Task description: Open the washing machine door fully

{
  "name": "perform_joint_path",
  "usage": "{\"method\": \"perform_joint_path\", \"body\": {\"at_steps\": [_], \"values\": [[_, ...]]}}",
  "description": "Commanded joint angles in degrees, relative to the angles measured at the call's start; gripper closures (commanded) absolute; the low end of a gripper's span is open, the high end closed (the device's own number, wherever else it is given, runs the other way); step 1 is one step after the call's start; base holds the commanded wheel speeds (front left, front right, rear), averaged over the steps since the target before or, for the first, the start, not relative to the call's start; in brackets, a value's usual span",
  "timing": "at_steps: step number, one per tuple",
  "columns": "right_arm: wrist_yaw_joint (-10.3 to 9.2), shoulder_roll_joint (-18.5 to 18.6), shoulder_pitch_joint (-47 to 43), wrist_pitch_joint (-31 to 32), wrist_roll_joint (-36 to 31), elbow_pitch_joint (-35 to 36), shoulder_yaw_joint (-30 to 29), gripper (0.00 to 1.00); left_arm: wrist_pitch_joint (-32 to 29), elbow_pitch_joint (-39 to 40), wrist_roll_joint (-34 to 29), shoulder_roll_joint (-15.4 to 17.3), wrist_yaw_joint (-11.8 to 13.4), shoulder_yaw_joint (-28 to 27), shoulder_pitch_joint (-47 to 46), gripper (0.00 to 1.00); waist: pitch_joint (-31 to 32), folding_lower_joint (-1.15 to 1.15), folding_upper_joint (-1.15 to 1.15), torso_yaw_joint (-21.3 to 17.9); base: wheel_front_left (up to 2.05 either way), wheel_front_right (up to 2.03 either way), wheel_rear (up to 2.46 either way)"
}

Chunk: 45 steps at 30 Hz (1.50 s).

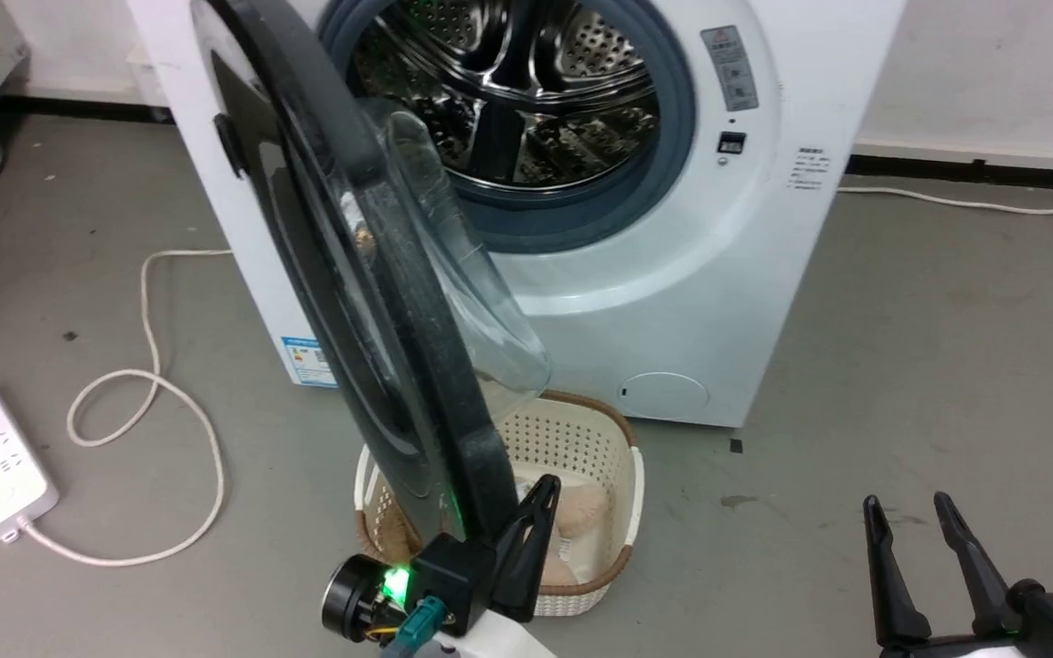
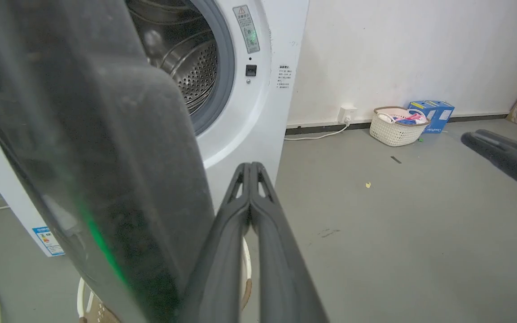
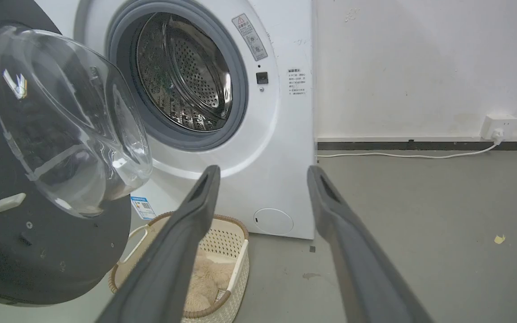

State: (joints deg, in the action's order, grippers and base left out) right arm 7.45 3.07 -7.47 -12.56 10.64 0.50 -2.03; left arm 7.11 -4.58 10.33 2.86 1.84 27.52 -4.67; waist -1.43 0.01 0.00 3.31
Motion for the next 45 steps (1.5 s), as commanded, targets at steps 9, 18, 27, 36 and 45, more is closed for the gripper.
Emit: {"method": "perform_joint_path", "body": {"at_steps": [9, 18, 27, 36, 45], "values": [[0.03, -0.2, 0.5, -0.6, 0.4, -1.1, 0.1, 0.00, 1.5, -2.6, 1.7, 0.6, 0.6, -1.1, 0.3, 1.00, 1.2, -0.01, 0.00, 6.9, 0.00, 0.00, 0.00], [0.03, -0.2, -0.2, -0.8, 1.4, -1.9, -0.1, 0.00, 1.4, -1.1, 2.4, 2.7, 1.8, -2.6, 2.2, 1.00, 1.7, -0.01, 0.00, 17.0, 0.00, 0.00, 0.00], [0.03, -0.2, 1.1, 0.1, 0.1, -1.1, 1.1, 0.00, 1.1, 0.9, 4.5, 5.4, 3.9, -7.4, 2.0, 1.00, -1.2, -0.01, 0.00, 22.8, 0.00, 0.00, 0.00], [0.03, 0.2, 3.5, 2.8, -2.5, 2.1, 1.6, 0.00, 0.8, -0.5, 8.7, 12.1, 4.5, -17.6, -3.3, 1.00, -7.3, -0.01, 0.00, 20.8, 0.00, 0.00, 0.00], [0.03, 2.1, 5.6, 4.8, -2.9, 4.9, 1.2, 0.00, 0.3, -10.5, 16.6, 20.9, 2.7, -30.4, -12.5, 1.00, -14.0, -0.01, 0.00, 16.9, 0.00, 0.00, 0.00]]}}
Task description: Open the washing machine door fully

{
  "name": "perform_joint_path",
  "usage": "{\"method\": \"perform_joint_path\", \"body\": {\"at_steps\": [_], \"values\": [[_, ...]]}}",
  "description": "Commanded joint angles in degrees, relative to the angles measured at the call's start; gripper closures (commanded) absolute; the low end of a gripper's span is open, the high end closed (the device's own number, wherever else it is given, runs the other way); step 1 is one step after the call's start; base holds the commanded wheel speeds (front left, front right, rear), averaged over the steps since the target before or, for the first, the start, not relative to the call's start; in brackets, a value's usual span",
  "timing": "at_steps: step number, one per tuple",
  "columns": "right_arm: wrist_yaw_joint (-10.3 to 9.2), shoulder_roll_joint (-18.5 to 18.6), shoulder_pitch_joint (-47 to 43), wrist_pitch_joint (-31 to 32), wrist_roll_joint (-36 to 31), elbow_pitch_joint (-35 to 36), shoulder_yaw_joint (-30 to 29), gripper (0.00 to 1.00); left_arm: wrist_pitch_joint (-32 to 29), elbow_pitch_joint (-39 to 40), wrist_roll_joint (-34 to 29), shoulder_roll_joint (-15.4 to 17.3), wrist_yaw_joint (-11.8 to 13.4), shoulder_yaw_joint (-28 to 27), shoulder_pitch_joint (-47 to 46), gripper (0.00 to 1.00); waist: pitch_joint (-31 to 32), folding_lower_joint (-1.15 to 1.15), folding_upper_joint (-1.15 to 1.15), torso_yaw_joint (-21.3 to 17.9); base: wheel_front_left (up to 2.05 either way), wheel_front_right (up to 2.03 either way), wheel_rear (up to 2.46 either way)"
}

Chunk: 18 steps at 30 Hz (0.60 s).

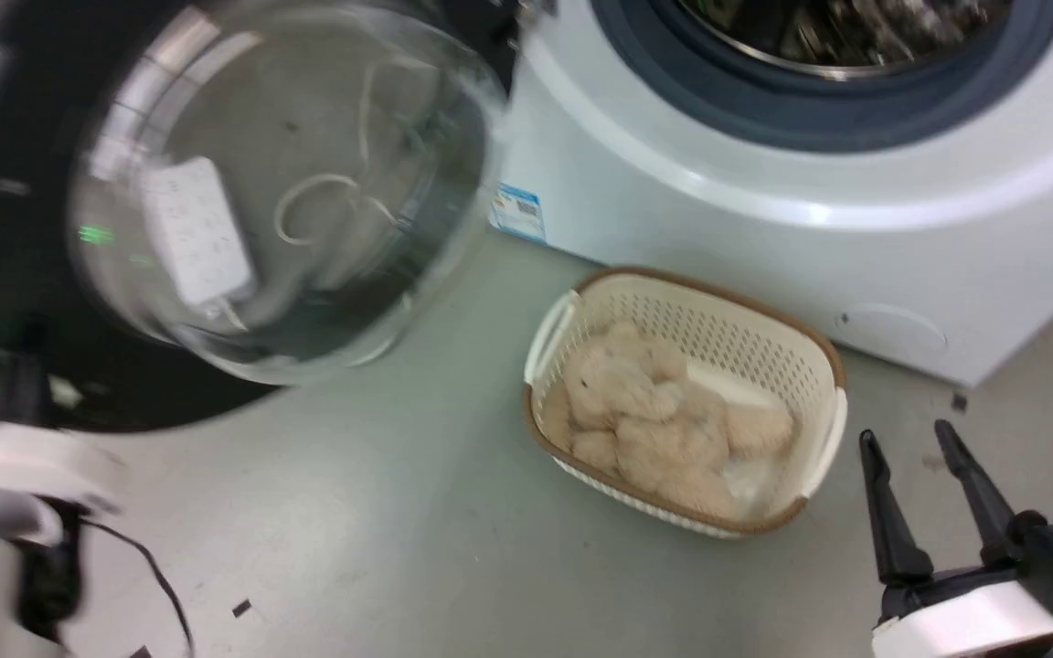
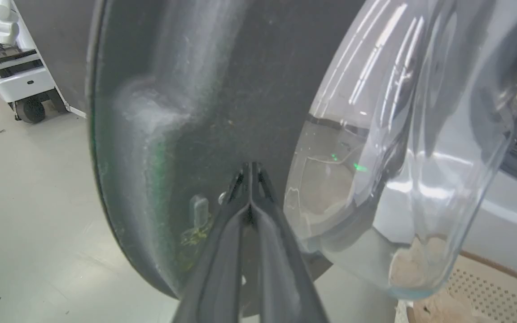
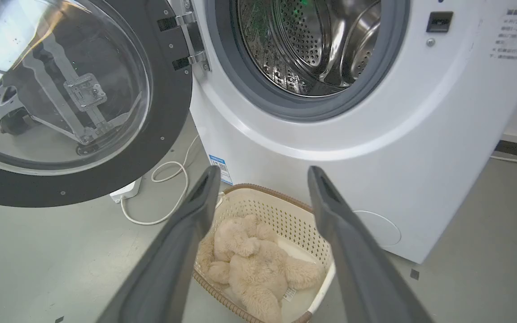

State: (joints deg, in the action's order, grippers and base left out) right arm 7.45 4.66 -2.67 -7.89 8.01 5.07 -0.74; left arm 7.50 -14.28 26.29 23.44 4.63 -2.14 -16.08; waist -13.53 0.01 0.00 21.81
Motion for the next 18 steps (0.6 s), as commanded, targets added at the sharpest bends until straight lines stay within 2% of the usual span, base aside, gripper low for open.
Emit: {"method": "perform_joint_path", "body": {"at_steps": [1, 5, 8, 13, 18], "values": [[0.03, 0.6, 1.0, 0.2, -0.3, 0.6, -0.2, 0.00, -0.3, -2.7, 1.3, 1.3, -0.5, -1.6, -2.2, 1.00, -2.4, -0.01, 0.00, -1.9, 0.00, 0.00, 0.00], [0.03, 1.0, 1.8, 0.4, -0.3, 1.0, -0.6, 0.00, 1.6, -9.0, 2.2, 4.6, -1.8, -3.9, -6.3, 1.00, -3.7, -0.01, 0.00, -3.2, 0.00, 0.00, 0.00], [0.03, 0.9, 1.9, 0.2, -0.3, 0.9, -1.0, 0.00, 3.6, -12.7, 1.7, 5.8, -3.0, -3.7, -8.4, 1.00, -3.9, -0.01, 0.00, -3.5, 0.00, 0.00, 0.00], [0.03, 0.7, 2.0, -0.6, -0.2, 0.0, -1.3, 0.00, 6.0, -15.8, 0.3, 5.8, -4.8, -2.4, -10.1, 1.00, -2.3, -0.01, 0.00, -3.6, 0.00, 0.00, 0.00], [0.03, 0.4, 2.0, -1.9, 0.1, -0.9, -2.9, 0.00, 7.2, -12.1, -2.9, 4.1, -5.7, 0.6, -9.0, 1.00, 1.5, -0.01, 0.00, -3.9, 0.00, 0.00, 0.00]]}}
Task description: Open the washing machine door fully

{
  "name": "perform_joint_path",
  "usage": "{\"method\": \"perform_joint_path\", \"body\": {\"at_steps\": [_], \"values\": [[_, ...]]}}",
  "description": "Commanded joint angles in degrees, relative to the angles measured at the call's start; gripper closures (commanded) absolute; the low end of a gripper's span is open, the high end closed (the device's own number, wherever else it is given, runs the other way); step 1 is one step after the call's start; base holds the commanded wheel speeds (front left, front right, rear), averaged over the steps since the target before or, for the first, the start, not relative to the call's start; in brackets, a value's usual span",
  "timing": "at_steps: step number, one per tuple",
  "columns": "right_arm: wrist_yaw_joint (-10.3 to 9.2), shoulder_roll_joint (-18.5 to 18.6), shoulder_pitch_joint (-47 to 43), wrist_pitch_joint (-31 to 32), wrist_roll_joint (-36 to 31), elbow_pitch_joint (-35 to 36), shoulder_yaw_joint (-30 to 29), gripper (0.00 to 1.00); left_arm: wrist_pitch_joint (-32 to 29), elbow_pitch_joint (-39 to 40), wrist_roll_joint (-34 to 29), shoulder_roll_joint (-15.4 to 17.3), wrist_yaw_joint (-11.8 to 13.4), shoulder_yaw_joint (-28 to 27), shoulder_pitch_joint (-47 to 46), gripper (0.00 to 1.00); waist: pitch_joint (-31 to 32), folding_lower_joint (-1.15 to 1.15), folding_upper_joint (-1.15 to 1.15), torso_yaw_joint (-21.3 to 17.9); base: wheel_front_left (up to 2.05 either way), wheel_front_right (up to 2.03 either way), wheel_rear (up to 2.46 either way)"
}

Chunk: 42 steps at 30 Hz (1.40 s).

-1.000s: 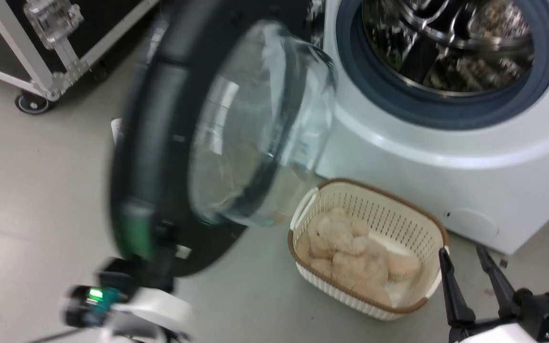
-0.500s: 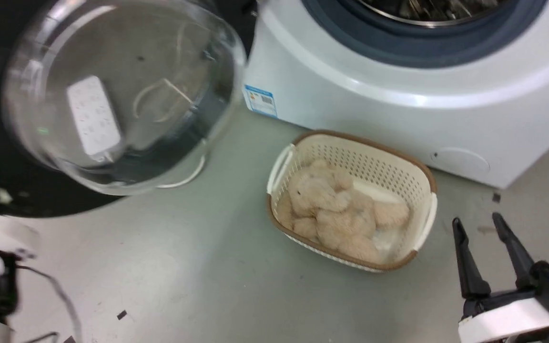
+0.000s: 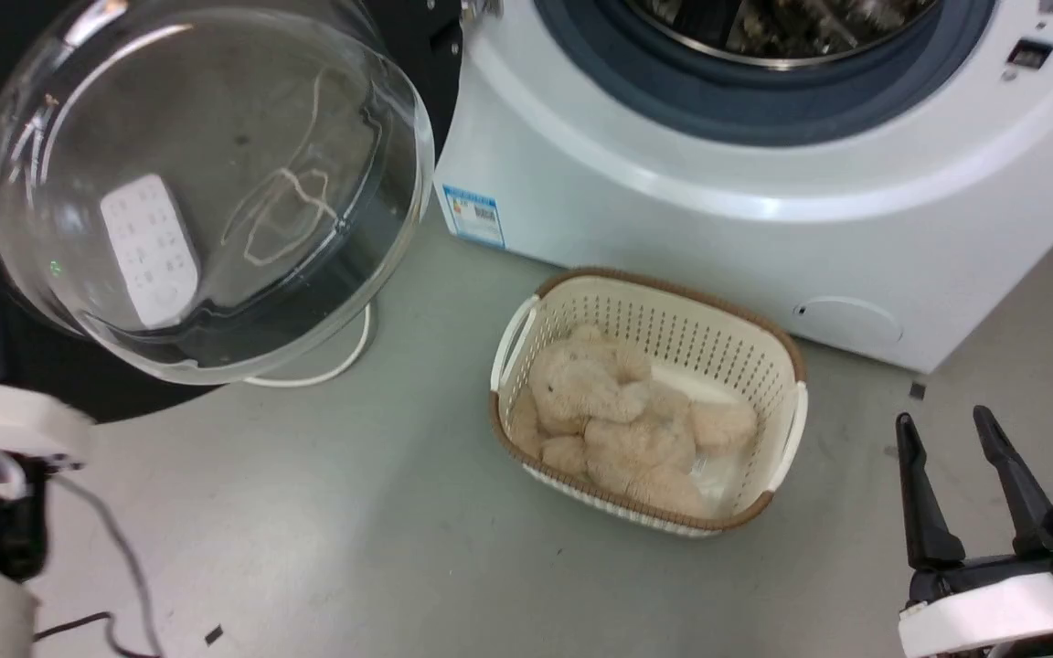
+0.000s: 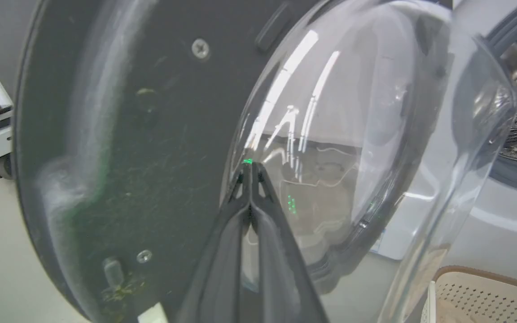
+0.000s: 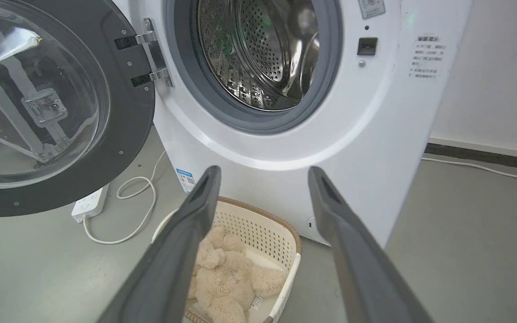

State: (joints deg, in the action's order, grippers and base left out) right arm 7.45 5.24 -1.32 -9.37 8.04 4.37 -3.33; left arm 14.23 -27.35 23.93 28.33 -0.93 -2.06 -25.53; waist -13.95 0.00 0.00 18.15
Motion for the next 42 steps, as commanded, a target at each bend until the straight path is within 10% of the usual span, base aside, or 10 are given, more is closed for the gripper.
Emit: {"method": "perform_joint_path", "body": {"at_steps": [1, 23, 24, 25, 42], "values": [[0.03, -0.3, 0.5, -0.7, 0.1, -0.3, -0.6, 0.00, 0.5, 2.5, -1.0, -1.5, -0.4, 1.3, 1.1, 1.00, 2.8, 0.00, 0.00, -0.4, 0.00, 0.00, 0.00], [0.03, -2.3, -6.0, -4.0, -1.3, -1.6, -0.1, 0.00, -2.2, 24.1, -5.8, -14.3, 4.4, 14.9, 24.6, 1.00, 14.0, 0.00, 0.00, -13.7, 0.00, 0.00, 0.00], [0.03, -2.3, -6.3, -4.1, -1.2, -1.7, 0.2, 0.00, -2.0, 23.8, -6.2, -14.6, 4.8, 15.3, 25.3, 0.71, 14.2, 0.00, 0.00, -14.2, 0.00, 0.00, 0.00], [0.03, -2.3, -6.6, -4.1, -1.0, -1.8, 0.4, 0.00, -1.9, 23.6, -6.5, -15.0, 5.3, 15.7, 25.9, 0.00, 14.3, 0.00, 0.00, -14.6, 0.00, 0.00, 0.00], [0.03, -2.4, -8.6, -4.9, -0.1, -4.0, 1.4, 0.00, -0.2, 21.7, -11.0, -17.2, 9.6, 19.1, 28.9, 0.00, 15.3, 0.00, 0.00, -16.6, 0.00, 0.00, 0.00]]}}
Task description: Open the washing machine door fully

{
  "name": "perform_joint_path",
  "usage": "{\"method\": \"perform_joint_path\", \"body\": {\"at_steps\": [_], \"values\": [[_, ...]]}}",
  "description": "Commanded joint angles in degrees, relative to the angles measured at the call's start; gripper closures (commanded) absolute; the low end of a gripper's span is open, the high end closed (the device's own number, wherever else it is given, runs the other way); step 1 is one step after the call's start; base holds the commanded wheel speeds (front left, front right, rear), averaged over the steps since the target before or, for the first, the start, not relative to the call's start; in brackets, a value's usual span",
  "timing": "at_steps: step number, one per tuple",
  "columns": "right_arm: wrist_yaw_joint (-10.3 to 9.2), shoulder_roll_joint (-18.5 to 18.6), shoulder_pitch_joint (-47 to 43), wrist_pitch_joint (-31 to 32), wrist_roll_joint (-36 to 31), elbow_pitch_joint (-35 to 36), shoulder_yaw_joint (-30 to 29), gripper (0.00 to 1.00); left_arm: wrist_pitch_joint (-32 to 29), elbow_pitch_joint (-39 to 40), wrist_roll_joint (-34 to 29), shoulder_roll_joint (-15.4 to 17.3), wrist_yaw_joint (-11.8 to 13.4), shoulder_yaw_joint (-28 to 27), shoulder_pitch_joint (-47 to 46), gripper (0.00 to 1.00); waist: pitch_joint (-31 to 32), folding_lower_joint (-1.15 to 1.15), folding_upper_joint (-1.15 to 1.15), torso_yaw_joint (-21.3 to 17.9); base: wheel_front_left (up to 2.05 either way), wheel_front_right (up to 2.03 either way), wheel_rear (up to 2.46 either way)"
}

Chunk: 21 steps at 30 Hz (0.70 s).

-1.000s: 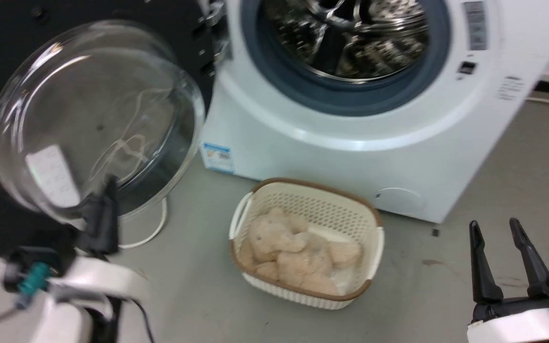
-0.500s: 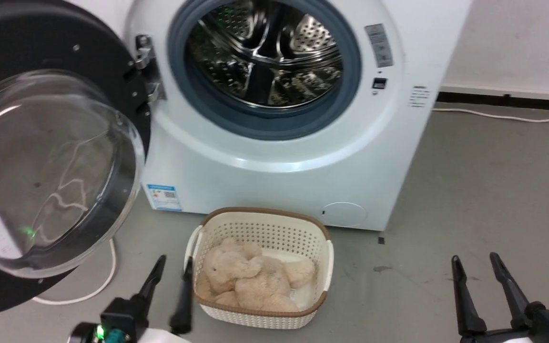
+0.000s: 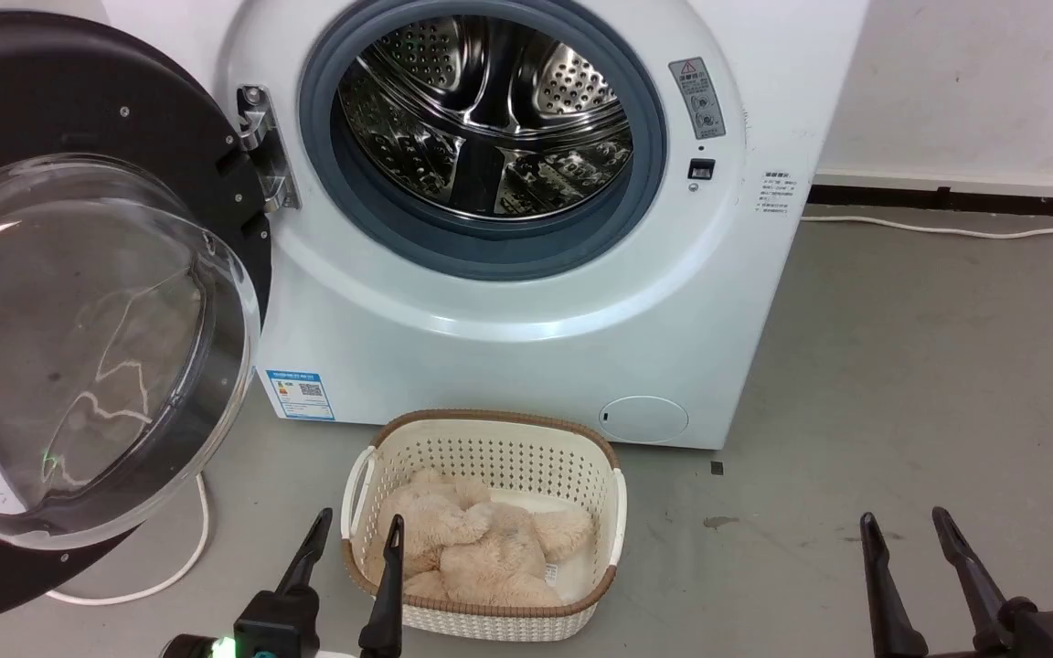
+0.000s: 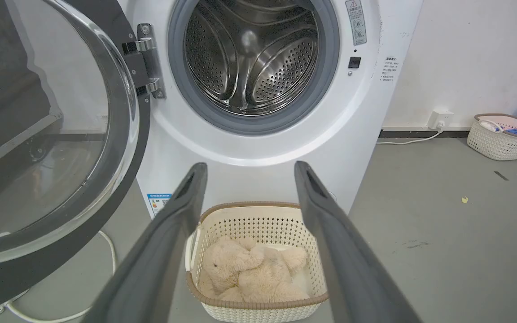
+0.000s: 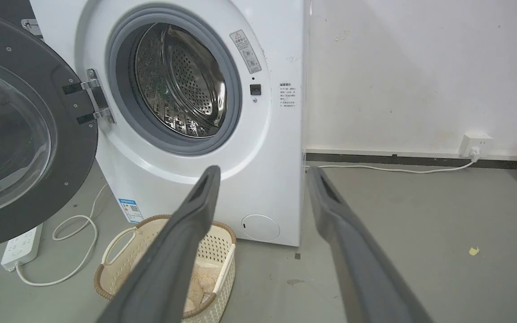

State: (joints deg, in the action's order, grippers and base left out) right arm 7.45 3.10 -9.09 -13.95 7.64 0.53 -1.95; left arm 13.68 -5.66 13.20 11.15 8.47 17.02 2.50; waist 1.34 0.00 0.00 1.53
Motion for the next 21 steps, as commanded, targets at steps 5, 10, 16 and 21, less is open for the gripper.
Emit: {"method": "perform_joint_path", "body": {"at_steps": [5, 10, 16, 21], "values": [[0.03, -0.2, -0.6, -0.5, 0.4, -0.7, 0.4, 0.00, 0.6, 0.3, -0.4, 0.1, 0.5, -0.1, 0.6, 0.00, 0.1, 0.00, 0.00, 0.3, 0.00, 0.00, 0.00], [0.03, -0.2, -0.2, -0.5, 0.3, -1.1, 0.5, 0.00, 0.7, 0.5, -0.3, 0.3, 0.6, 0.0, 0.3, 0.00, 0.0, 0.00, 0.00, 0.4, 0.00, 0.00, 0.00], [0.03, -0.2, -0.1, -0.6, 0.3, -1.5, 0.4, 0.00, 0.7, 0.8, -0.2, 0.3, 0.9, 0.2, 0.0, 0.00, -0.1, 0.00, 0.00, 0.5, 0.00, 0.00, 0.00], [0.03, -0.2, 0.0, -0.6, 0.2, -1.5, 0.4, 0.00, 0.7, 0.8, 0.4, 0.1, 1.1, 0.0, 0.1, 0.00, -0.1, 0.00, 0.00, 0.6, 0.00, 0.00, 0.00]]}}
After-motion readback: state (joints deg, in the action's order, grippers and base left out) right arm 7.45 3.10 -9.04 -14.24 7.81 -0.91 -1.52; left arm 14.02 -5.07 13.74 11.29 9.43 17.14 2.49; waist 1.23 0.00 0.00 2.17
